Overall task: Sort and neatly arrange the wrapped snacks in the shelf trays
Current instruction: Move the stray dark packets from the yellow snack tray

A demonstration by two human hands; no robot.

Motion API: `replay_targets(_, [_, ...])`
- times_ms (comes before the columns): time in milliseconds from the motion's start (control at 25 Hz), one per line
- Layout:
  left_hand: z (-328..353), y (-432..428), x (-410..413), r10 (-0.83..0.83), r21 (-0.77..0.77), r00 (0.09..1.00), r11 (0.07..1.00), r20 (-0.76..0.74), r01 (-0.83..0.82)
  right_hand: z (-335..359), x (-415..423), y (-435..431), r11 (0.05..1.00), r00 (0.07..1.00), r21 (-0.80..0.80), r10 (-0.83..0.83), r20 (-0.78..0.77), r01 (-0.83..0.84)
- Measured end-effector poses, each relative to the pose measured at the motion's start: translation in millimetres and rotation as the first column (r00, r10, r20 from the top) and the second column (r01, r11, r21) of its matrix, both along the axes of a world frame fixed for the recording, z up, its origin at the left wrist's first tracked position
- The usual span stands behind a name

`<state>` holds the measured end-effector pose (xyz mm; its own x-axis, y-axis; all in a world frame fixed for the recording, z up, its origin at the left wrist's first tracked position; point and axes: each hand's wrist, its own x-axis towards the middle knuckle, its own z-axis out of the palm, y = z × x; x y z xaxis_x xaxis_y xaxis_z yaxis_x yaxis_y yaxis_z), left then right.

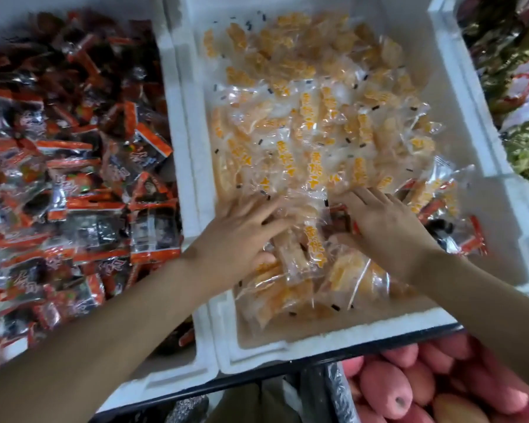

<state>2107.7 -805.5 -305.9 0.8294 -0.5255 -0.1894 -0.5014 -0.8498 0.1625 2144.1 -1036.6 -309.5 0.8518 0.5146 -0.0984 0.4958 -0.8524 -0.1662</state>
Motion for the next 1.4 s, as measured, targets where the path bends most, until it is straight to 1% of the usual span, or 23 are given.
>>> replay_targets(80, [0, -5, 11, 0.027, 0.047, 0.999, 0.999, -0.038, -0.025, -3, 4, -14, 0.999, 0.999, -0.046, 0.008, -0.031, -0.010])
replay_targets(160, [3, -12, 21, 0.070, 0.140, 0.995, 0.988, -0.069, -0.060, -3, 8, -16, 0.996, 0.998, -0.088, -0.009, -0.059, 0.004])
replay_targets(280, [2, -23, 27, 0.166, 0.059, 0.985, 0.985, -0.043, -0.164, -1, 13, -13, 0.994, 0.995, -0.086, -0.071, -0.074, 0.065])
replay_targets(400, [3, -24, 23, 0.236, -0.007, 0.970, 0.971, -0.051, -0.237, 6, 13, -10, 0.987, 0.980, 0.032, -0.152, -0.130, 0.157])
replay_targets(480, [6, -21, 20, 0.275, -0.010, 0.960, 0.961, -0.059, -0.276, 8, 11, -11, 0.964, 0.967, 0.141, -0.204, -0.151, 0.226])
replay_targets(560, [7, -16, 18, 0.282, -0.042, 0.958, 0.959, 0.059, -0.280, 12, 7, -12, 0.917, 0.956, 0.273, -0.268, -0.117, 0.290])
replay_targets(640, [9, -13, 18, 0.281, -0.165, 0.936, 0.954, 0.213, -0.248, 25, 5, -11, 0.853, 0.948, 0.433, -0.317, -0.013, 0.291])
replay_targets(680, [13, -13, 18, 0.312, -0.287, 0.925, 0.926, 0.218, -0.245, 35, 4, -8, 0.816, 0.944, 0.510, -0.329, 0.022, 0.273])
replay_targets(720, [20, -16, 18, 0.349, -0.420, 0.926, 0.869, 0.146, -0.261, 45, 4, -4, 0.778, 0.944, 0.577, -0.327, 0.033, 0.250])
replay_targets(760, [27, -19, 18, 0.354, -0.531, 0.935, 0.797, 0.028, -0.286, 56, 3, 2, 0.745, 0.953, 0.628, -0.303, 0.017, 0.226])
replay_targets(800, [35, -23, 17, 0.333, -0.596, 0.938, 0.735, -0.098, -0.323, 64, 2, 9, 0.722, 0.966, 0.661, -0.256, -0.019, 0.204])
replay_targets(880, [47, -28, 13, 0.292, -0.685, 0.923, 0.620, -0.252, -0.383, 75, 2, 24, 0.684, 0.985, 0.709, -0.136, -0.107, 0.172])
replay_targets(960, [52, -25, 10, 0.333, -0.751, 0.896, 0.501, -0.293, -0.431, 75, 3, 38, 0.585, 0.982, 0.790, -0.069, -0.178, 0.184])
replay_targets(1000, [52, -20, 10, 0.378, -0.764, 0.881, 0.464, -0.286, -0.447, 69, 4, 44, 0.529, 0.975, 0.820, -0.068, -0.213, 0.217])
replay_targets(1040, [53, -14, 9, 0.425, -0.771, 0.864, 0.441, -0.271, -0.459, 62, 4, 48, 0.503, 0.966, 0.827, -0.077, -0.248, 0.252])
replay_targets(1080, [53, -7, 8, 0.475, -0.777, 0.843, 0.421, -0.252, -0.469, 50, 3, 52, 0.541, 0.962, 0.800, -0.074, -0.264, 0.261])
replay_targets(1120, [52, 0, 7, 0.524, -0.780, 0.820, 0.405, -0.230, -0.477, 37, 2, 55, 0.633, 0.964, 0.739, -0.044, -0.263, 0.230])
replay_targets(1200, [50, 14, 5, 0.600, -0.786, 0.771, 0.365, -0.212, -0.500, 13, 0, 62, 0.827, 0.950, 0.553, 0.087, -0.300, 0.099])
replay_targets(1240, [48, 20, 4, 0.618, -0.787, 0.753, 0.339, -0.226, -0.515, 5, -1, 66, 0.891, 0.935, 0.455, 0.167, -0.314, -0.006])
replay_targets(1280, [46, 24, 2, 0.626, -0.782, 0.741, 0.325, -0.244, -0.532, -1, 0, 71, 0.927, 0.927, 0.351, 0.240, -0.287, -0.131])
replay_targets(1320, [44, 28, 1, 0.632, -0.775, 0.734, 0.324, -0.250, -0.543, -4, 2, 76, 0.939, 0.926, 0.241, 0.300, -0.227, -0.245])
replay_targets(1360, [42, 30, -1, 0.636, -0.768, 0.731, 0.333, -0.245, -0.547, -4, 5, 81, 0.938, 0.926, 0.131, 0.340, -0.165, -0.321])
replay_targets(1400, [40, 32, -2, 0.641, -0.763, 0.730, 0.342, -0.238, -0.549, -3, 9, 85, 0.935, 0.928, 0.038, 0.354, -0.112, -0.352])
